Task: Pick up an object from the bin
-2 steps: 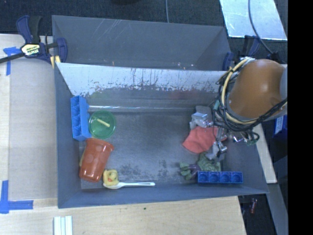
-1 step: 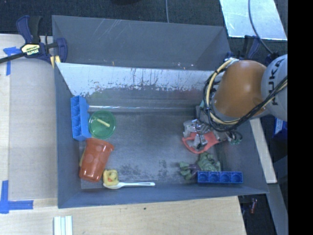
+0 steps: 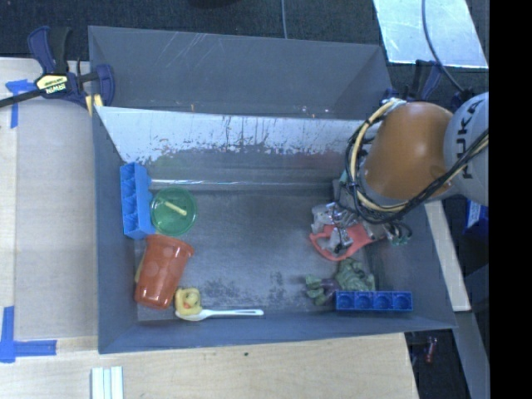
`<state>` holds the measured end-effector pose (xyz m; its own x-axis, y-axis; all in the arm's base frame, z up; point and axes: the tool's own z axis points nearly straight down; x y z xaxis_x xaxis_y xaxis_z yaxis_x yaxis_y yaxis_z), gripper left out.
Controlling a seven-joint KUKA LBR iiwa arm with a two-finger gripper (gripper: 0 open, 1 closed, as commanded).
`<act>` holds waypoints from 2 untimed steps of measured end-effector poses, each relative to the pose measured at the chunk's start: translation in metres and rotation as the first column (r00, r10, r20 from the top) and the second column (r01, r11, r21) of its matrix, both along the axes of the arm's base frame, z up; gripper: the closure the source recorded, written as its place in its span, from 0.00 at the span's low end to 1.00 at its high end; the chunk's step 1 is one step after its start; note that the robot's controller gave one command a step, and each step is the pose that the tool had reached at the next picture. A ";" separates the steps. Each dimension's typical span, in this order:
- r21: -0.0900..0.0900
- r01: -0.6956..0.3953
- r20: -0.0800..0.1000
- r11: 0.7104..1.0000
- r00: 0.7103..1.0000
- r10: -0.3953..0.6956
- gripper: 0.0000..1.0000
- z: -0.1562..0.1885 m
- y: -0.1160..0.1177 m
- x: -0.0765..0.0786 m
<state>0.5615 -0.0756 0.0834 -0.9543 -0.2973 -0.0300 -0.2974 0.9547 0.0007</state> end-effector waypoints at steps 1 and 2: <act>-0.005 -0.243 0.002 0.970 0.970 0.243 1.00 0.009 -0.029 -0.013; -0.011 -0.355 0.006 0.935 0.935 0.355 1.00 0.010 -0.047 -0.016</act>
Offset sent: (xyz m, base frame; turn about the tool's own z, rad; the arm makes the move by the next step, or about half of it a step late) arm -0.0197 -0.0617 0.0101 -0.4005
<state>0.5457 -0.1231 0.0931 -0.7864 -0.6169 -0.0322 -0.6169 0.7870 -0.0114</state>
